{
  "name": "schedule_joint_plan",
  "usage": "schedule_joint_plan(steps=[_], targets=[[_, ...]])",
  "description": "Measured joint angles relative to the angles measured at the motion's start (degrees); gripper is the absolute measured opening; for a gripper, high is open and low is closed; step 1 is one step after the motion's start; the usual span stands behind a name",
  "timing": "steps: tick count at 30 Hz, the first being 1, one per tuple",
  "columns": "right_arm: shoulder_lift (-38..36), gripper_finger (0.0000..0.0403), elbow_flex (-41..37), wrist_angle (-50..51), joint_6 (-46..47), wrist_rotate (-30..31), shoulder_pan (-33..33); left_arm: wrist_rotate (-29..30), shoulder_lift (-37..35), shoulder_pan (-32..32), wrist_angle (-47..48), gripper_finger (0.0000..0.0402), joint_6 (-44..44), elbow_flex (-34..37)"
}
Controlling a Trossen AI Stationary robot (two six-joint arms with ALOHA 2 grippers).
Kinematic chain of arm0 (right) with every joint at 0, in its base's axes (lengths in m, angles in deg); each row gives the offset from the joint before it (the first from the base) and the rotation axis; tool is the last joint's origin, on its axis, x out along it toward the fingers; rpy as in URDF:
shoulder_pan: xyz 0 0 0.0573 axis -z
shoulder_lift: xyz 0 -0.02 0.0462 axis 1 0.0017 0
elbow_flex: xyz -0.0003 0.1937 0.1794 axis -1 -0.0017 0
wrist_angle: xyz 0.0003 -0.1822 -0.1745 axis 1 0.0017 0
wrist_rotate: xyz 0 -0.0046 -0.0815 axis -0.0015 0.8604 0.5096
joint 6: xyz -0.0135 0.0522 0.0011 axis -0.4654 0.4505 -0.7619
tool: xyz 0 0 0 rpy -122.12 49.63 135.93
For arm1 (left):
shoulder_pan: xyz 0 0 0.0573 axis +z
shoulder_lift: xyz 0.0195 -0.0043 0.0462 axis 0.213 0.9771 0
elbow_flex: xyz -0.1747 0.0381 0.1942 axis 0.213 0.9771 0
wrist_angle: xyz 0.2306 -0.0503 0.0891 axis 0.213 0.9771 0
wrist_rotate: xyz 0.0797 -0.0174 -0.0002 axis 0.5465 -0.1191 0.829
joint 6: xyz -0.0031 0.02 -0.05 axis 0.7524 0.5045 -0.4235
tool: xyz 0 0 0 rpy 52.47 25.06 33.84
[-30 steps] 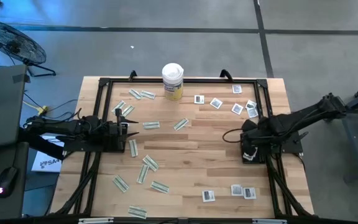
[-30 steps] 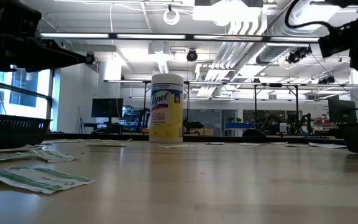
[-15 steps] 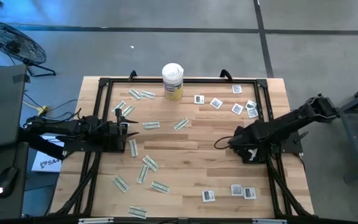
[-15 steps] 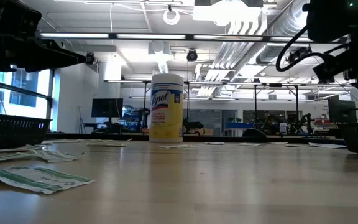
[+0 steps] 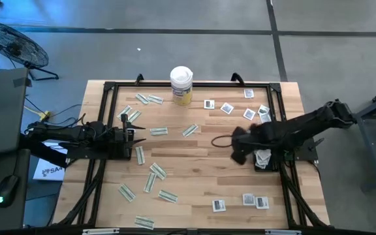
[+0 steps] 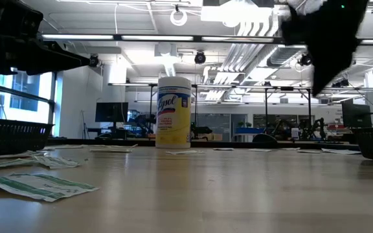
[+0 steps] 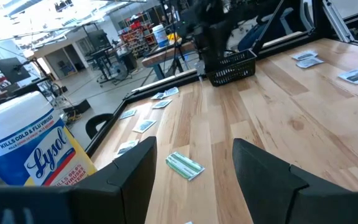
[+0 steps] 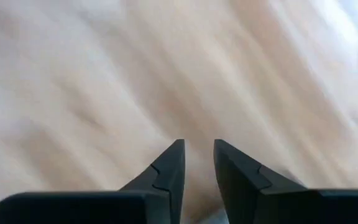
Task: Pick & Place First Aid Supplies
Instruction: Put the towelette pack into the right black basket
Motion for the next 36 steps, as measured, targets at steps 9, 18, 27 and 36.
schedule_joint_plan(steps=[9,18,27,36], targets=[[9.1,0.0075,-6.3,-53.6,-13.1,0.5,-12.8,0.0,0.0,0.0,0.0,0.0206,0.0,0.0],[25.0,0.0075,-6.5,-66.2,-16.3,-4.6,-18.9,0.0,0.0,0.0,0.0,0.0206,0.0,0.0],[27.9,0.0075,-6.5,-66.4,-22.0,-5.0,-22.4,0.0,0.0,0.0,0.0,0.0206,0.0,0.0],[29.7,0.0075,-6.5,-66.2,-30.2,1.7,-26.4,0.0,0.0,0.0,0.0,0.0206,0.0,0.0]])
